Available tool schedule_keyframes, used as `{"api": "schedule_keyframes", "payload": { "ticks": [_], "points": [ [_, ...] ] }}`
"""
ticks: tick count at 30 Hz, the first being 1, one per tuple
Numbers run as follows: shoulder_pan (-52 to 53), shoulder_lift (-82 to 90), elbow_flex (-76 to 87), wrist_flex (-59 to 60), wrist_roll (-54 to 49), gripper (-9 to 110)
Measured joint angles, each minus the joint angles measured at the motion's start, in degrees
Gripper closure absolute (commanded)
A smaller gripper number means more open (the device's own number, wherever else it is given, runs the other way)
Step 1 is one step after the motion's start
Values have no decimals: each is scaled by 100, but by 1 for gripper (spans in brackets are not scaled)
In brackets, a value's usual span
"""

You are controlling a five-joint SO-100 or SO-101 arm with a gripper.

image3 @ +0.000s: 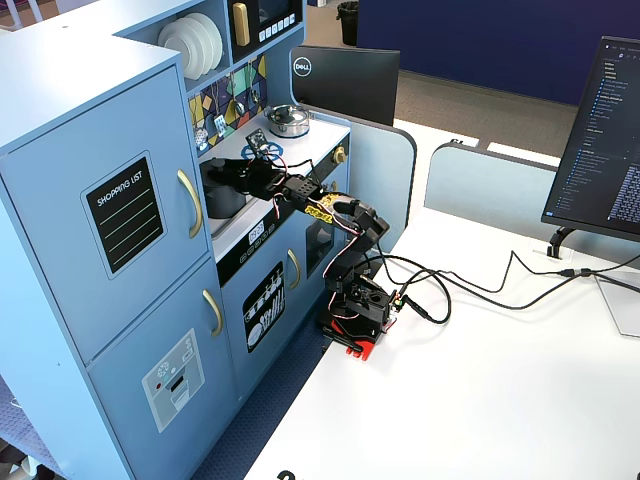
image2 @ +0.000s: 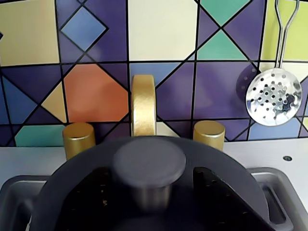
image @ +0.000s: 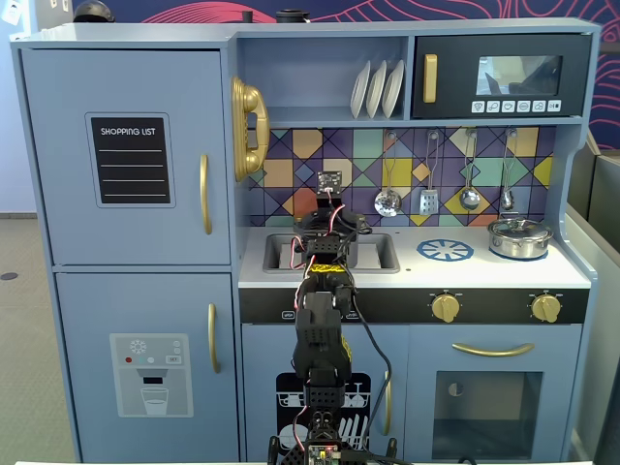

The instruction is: Take off the lid from the gray recipient and place it on the counter

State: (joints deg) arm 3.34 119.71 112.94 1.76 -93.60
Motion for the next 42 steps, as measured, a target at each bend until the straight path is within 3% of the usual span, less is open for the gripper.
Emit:
{"api": "schedule_keyframes", "payload": {
  "ticks": [3,24,42],
  "points": [
    [-70,-141,-70,-105,0,102],
    [-97,-149,-545,-264,0,102],
    [2628,-18,-782,88,431,102]
  ]
}}
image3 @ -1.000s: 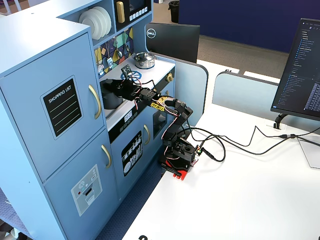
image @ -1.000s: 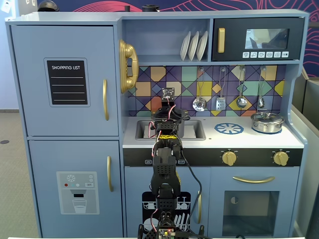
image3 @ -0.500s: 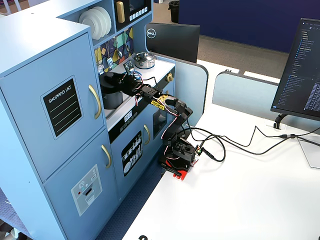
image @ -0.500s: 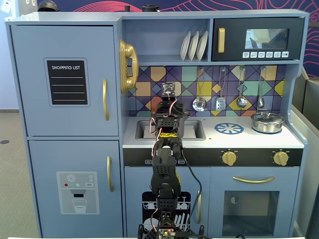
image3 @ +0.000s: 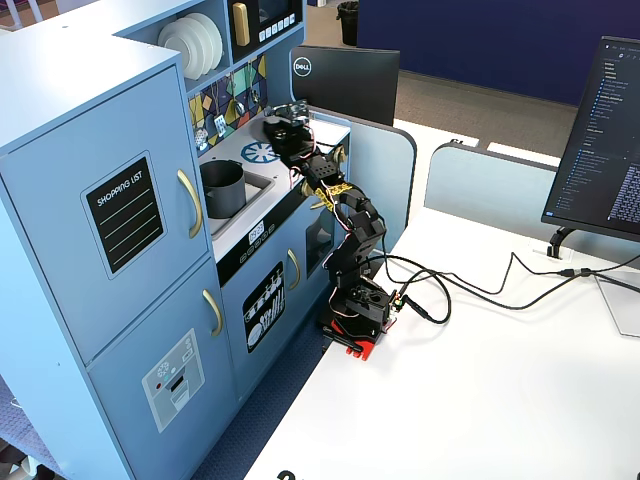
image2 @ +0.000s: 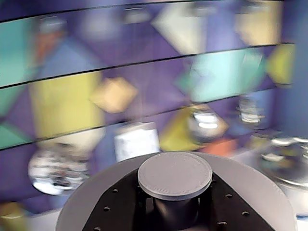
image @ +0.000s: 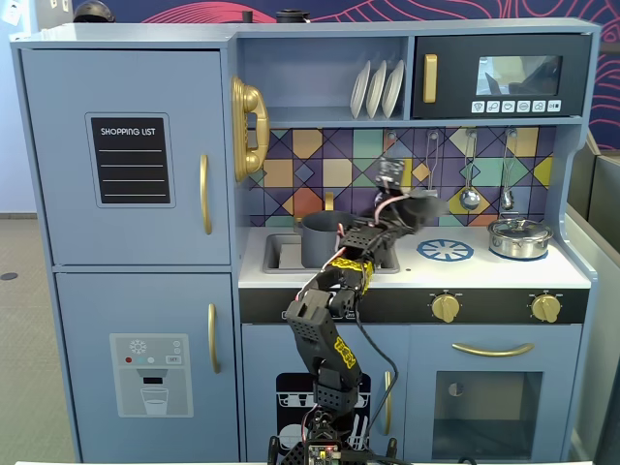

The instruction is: Take off the lid from the gray recipient and place it on the counter

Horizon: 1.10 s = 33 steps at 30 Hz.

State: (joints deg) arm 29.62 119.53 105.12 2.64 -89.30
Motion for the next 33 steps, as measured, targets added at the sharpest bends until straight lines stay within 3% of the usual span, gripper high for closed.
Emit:
{"api": "schedule_keyframes", "payload": {
  "ticks": [33],
  "points": [
    [369,-1890,1107,-2092,88,102]
  ]
}}
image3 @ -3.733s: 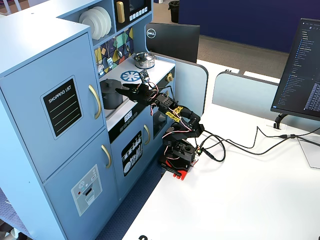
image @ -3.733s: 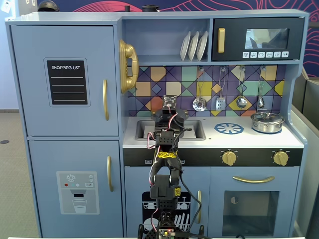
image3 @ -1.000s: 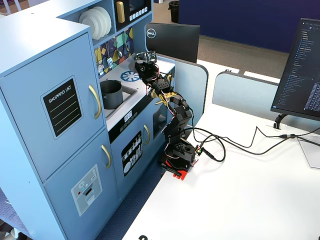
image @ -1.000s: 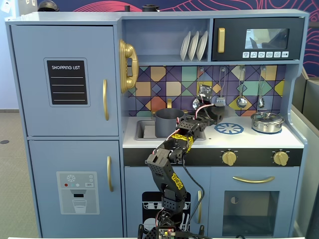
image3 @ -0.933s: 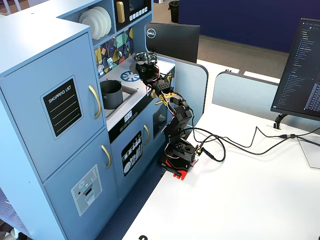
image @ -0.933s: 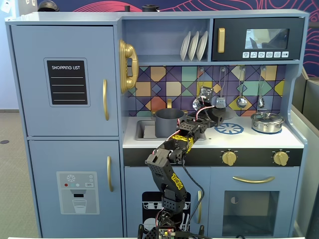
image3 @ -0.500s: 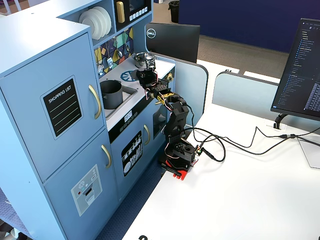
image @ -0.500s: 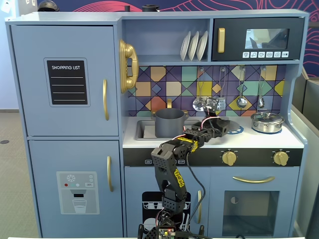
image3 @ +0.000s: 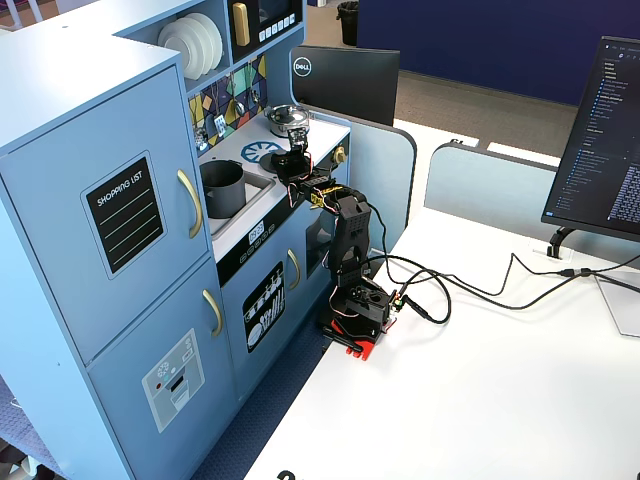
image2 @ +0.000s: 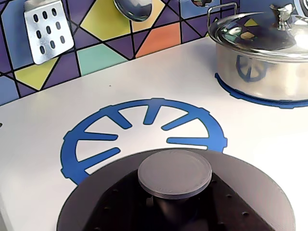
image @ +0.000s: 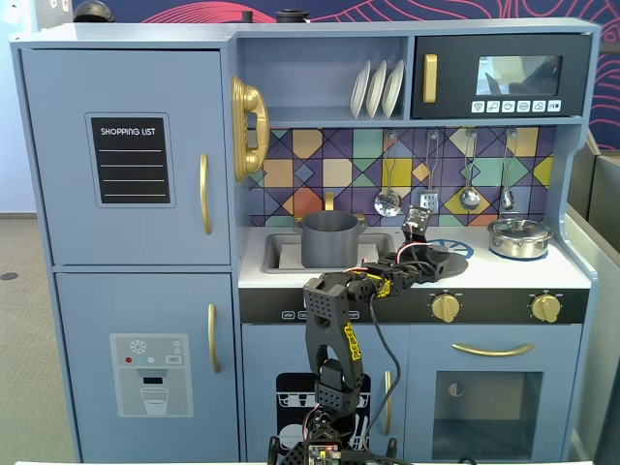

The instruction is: Take off the lid from the gray recipient and place it on the counter

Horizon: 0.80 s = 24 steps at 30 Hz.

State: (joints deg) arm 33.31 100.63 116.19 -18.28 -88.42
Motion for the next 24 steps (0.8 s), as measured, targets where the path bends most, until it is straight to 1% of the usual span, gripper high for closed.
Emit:
{"api": "schedule_keyframes", "payload": {
  "ticks": [7,8,12,14,24],
  "points": [
    [0,-246,53,-369,0,101],
    [0,-264,53,-413,-18,98],
    [0,-272,97,-519,-44,81],
    [0,-272,97,-527,-79,77],
    [220,-246,132,-519,-158,77]
  ]
}}
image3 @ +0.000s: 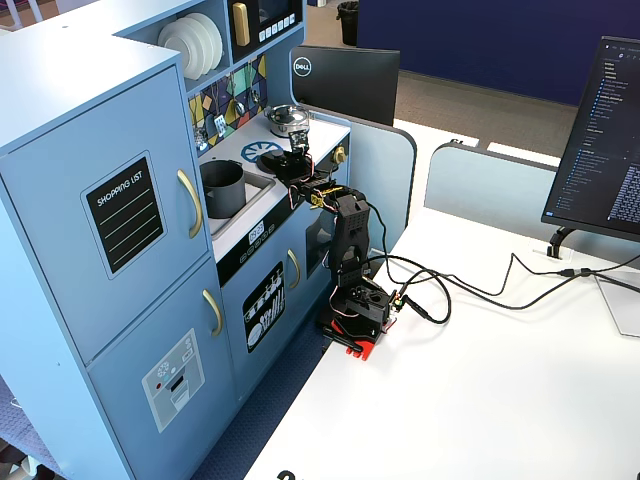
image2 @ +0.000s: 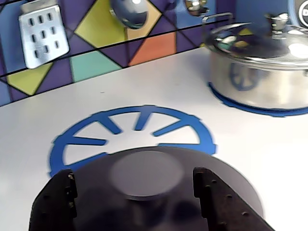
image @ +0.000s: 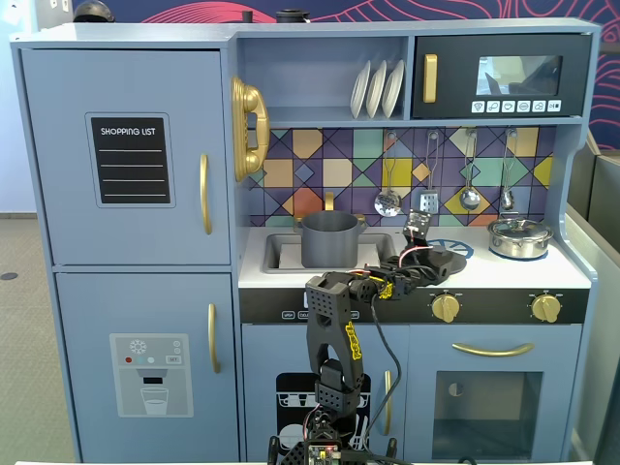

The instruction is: Take off the lid from the gray recipient and place it on the counter

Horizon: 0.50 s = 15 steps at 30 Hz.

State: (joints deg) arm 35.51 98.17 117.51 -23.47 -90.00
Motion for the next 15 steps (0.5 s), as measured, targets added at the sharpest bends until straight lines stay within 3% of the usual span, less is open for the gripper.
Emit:
{"api": "schedule_keyframes", "payload": {
  "ticks": [15],
  "points": [
    [-18,193,18,176,70,78]
  ]
}}
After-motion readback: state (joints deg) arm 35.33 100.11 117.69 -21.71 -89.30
